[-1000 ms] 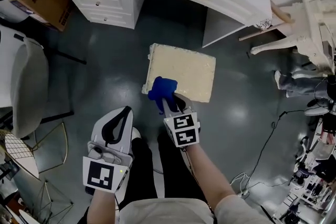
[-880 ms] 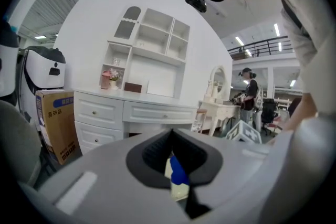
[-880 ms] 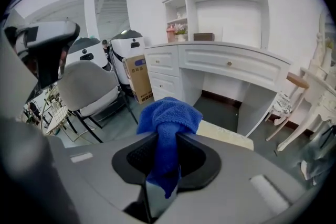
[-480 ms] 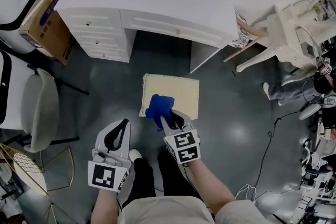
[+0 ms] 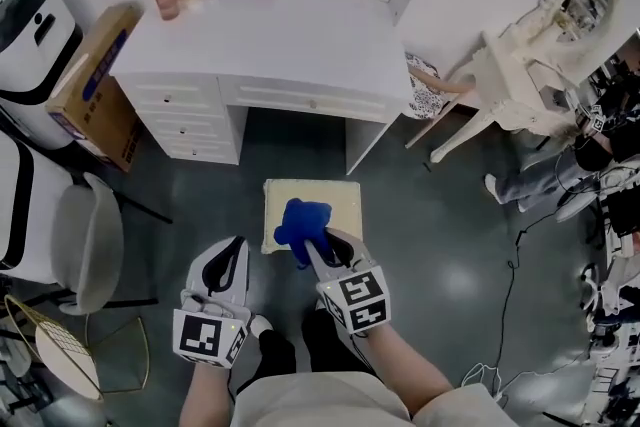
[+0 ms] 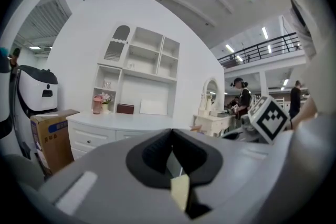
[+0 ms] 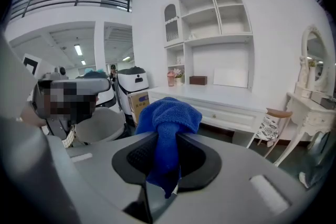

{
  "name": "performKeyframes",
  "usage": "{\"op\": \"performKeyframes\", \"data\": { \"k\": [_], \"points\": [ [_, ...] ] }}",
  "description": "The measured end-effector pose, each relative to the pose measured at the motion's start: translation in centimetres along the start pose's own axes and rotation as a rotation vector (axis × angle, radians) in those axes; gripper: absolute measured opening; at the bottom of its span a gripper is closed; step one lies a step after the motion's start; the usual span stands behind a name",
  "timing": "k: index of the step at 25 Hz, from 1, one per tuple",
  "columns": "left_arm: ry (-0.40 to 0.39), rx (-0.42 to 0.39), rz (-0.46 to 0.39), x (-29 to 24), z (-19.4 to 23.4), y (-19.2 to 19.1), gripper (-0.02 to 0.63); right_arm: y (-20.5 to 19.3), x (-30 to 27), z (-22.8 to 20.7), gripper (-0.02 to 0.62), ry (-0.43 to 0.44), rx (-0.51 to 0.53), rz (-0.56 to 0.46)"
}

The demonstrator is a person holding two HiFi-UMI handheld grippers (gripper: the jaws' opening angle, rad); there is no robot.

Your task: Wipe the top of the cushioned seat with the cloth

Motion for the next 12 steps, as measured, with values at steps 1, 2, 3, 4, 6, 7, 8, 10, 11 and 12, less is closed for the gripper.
{"op": "performKeyframes", "data": {
  "k": [1,2,3,4,6,7,8,10,11,12],
  "points": [
    [-0.006,-0.004,-0.003,0.1,-0.3,0.5,0.0,0.6,0.7,0.1,0.091,-0.003,-0.002,-0.016],
    [-0.013,-0.01,-0.006,0.2,-0.6,0.9,0.0,1.2,1.5,0.2,0.091,-0.007,-0.002,-0.031],
    [-0.02,-0.016,-0.009,0.3,-0.9,1.4,0.0,1.9,2.2,0.2,0.091,-0.011,0.0,-0.046],
    [-0.028,-0.02,-0.013,0.4,-1.1,1.9,0.0,2.5,2.9,0.2,0.091,-0.016,0.003,-0.062],
    [-0.043,-0.022,-0.024,0.6,-1.5,2.8,0.0,3.6,4.1,0.2,0.091,-0.028,0.013,-0.094],
    [-0.049,-0.024,-0.029,0.8,-1.7,3.2,0.0,4.1,4.8,0.3,0.091,-0.033,0.017,-0.108],
    [-0.055,-0.028,-0.033,1.0,-1.9,3.6,0.0,4.5,5.4,0.4,0.091,-0.036,0.021,-0.122],
    [-0.063,-0.032,-0.046,1.4,-2.4,4.3,0.0,5.2,6.9,0.5,0.091,-0.042,0.029,-0.151],
    [-0.067,-0.029,-0.056,1.6,-2.7,4.9,0.0,5.6,7.7,0.6,0.091,-0.044,0.034,-0.168],
    [-0.071,-0.025,-0.068,1.7,-3.0,5.5,0.0,6.0,8.5,0.6,0.091,-0.047,0.038,-0.186]
  ]
}}
Point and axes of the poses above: the fingertips, and each gripper's own axes: x backward along the fingers, z to its left, y out of its top, the point moved 6 cm from there along x, backward along the fingers, and after that the axes turned 6 degrees about -z, right-handed, at the moved point
